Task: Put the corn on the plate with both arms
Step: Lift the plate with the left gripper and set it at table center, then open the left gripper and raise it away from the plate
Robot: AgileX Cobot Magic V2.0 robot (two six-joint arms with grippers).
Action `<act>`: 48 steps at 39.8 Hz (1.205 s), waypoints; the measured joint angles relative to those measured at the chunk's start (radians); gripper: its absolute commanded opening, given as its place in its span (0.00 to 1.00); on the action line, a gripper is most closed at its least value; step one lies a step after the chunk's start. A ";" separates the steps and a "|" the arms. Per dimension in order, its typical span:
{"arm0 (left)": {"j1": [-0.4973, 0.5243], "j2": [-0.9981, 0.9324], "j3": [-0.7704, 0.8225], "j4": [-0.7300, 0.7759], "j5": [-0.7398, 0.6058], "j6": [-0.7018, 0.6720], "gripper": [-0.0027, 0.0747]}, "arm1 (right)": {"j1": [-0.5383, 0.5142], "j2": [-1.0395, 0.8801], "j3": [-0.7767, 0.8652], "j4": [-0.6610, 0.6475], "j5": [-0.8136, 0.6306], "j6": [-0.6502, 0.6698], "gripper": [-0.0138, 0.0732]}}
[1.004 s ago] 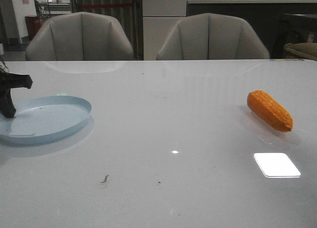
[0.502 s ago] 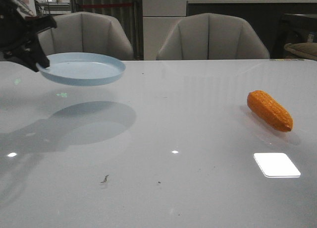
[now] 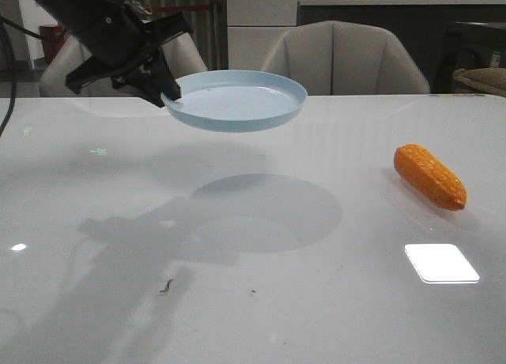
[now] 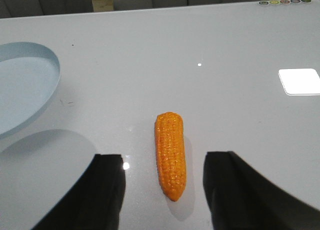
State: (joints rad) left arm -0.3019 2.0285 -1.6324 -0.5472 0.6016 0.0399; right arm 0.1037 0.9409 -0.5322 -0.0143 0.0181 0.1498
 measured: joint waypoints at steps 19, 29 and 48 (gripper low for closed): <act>-0.034 0.144 -0.004 -0.002 0.050 0.000 0.16 | 0.000 0.000 0.000 0.000 0.006 0.000 0.69; -0.034 0.177 -0.005 -0.001 0.081 0.000 0.34 | 0.000 0.000 0.000 0.000 0.006 0.000 0.69; -0.028 0.177 -0.214 0.100 0.185 0.011 0.62 | 0.000 0.000 0.000 0.000 0.006 0.000 0.69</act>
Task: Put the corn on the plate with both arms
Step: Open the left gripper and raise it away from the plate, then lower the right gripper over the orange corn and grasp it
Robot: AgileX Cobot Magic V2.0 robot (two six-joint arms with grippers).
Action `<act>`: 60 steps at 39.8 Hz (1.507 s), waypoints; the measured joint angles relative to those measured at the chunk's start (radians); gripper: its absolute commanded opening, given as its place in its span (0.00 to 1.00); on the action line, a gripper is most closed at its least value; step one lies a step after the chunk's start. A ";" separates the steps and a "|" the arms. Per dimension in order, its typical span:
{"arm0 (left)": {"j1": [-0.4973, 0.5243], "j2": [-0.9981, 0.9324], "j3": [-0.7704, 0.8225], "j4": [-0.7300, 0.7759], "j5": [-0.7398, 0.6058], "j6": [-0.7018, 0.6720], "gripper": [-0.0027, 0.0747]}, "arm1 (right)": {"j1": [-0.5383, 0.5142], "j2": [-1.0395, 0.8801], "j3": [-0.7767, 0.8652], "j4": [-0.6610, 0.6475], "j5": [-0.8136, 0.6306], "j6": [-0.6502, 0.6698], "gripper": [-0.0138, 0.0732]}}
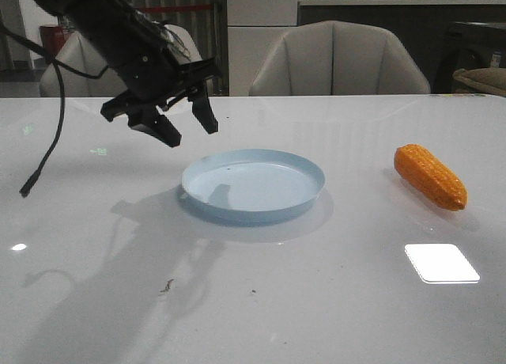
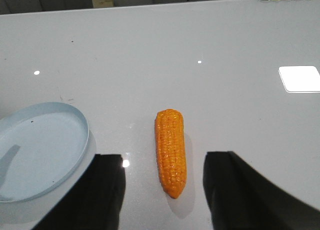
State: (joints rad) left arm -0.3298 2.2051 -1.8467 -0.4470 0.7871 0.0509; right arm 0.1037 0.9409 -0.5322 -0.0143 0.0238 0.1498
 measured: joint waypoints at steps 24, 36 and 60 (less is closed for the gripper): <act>0.048 -0.415 0.097 0.527 -0.010 0.026 0.62 | 0.000 0.000 0.000 0.000 0.139 0.000 0.70; 0.121 -0.912 0.794 0.540 -0.268 0.030 0.62 | 0.000 0.257 -0.240 -0.016 0.250 0.000 0.84; 0.121 -1.030 0.951 0.540 -0.253 0.030 0.62 | 0.000 0.939 -0.796 -0.054 0.460 0.000 0.84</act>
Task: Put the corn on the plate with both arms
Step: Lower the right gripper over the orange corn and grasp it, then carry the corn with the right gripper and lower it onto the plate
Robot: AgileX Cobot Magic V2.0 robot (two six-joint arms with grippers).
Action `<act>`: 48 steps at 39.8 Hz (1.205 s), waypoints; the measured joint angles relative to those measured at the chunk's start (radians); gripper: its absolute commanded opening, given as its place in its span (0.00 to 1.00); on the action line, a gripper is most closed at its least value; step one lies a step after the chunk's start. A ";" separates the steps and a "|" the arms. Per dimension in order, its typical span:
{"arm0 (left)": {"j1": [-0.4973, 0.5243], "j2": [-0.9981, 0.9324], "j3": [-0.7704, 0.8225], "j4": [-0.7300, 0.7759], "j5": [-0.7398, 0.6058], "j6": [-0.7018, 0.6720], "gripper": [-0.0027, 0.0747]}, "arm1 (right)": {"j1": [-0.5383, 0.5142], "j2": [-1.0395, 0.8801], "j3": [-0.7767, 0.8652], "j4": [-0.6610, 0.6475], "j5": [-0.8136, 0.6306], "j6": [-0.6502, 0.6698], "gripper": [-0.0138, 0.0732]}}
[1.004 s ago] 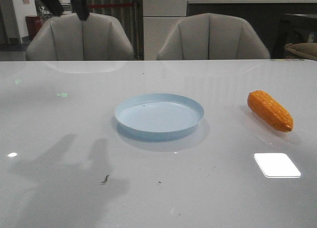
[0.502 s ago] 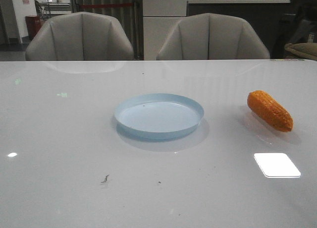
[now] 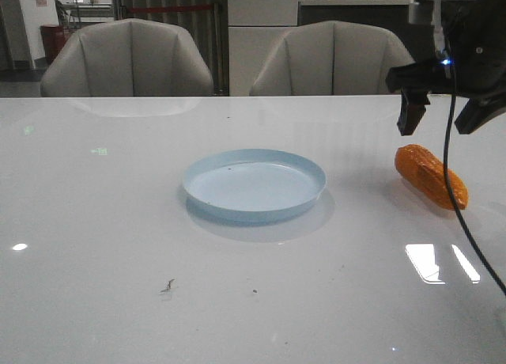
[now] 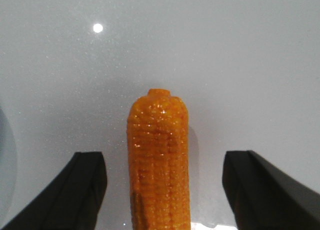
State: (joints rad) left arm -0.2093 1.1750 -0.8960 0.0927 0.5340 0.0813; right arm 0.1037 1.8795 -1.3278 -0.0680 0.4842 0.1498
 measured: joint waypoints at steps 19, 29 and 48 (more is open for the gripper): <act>0.000 0.000 0.000 0.000 -0.002 0.000 0.62 | 0.000 0.091 -0.003 -0.002 -0.006 0.000 0.58; 0.000 0.000 0.000 0.000 -0.034 0.000 0.62 | 0.000 0.107 -0.013 -0.005 -0.028 0.000 0.46; 0.000 0.000 0.000 0.000 -0.062 0.000 0.62 | 0.056 0.135 -0.246 -0.023 0.074 -0.107 0.46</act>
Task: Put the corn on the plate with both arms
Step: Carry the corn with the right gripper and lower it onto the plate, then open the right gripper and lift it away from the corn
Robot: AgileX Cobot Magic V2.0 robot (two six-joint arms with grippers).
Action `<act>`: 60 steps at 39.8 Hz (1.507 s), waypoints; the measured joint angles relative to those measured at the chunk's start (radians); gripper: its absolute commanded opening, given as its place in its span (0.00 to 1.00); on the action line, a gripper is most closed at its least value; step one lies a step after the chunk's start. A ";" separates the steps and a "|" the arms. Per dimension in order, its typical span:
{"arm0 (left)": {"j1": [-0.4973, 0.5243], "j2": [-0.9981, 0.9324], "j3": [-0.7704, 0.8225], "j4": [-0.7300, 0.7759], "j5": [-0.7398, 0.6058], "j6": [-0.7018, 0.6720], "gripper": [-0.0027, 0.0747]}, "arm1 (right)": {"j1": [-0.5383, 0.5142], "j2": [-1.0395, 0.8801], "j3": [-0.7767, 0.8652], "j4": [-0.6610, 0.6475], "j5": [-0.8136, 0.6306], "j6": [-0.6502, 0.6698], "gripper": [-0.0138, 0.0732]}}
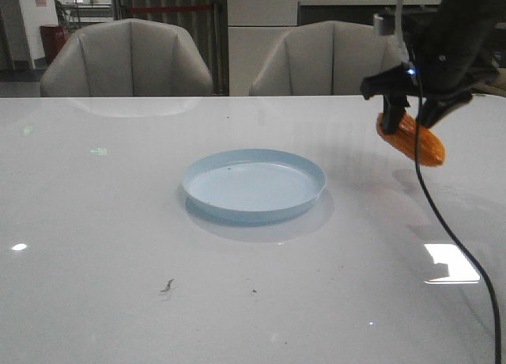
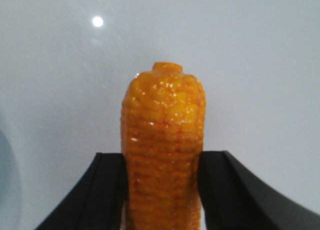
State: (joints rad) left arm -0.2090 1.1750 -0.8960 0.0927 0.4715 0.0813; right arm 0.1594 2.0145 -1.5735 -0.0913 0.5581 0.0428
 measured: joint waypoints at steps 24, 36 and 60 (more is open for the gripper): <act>0.000 0.000 0.000 0.000 -0.049 0.000 0.62 | 0.305 0.051 -0.124 -0.001 0.055 -0.021 0.45; 0.000 0.000 0.000 0.000 -0.049 0.000 0.62 | 0.351 0.120 -0.124 0.012 0.057 -0.021 0.45; 0.000 0.000 0.000 0.000 -0.049 0.000 0.62 | 0.351 0.142 -0.132 0.036 0.064 -0.021 0.84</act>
State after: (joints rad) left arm -0.2090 1.1750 -0.8955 0.0927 0.4220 0.0813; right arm 0.5100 2.1562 -1.7051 -0.0555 0.6217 0.0219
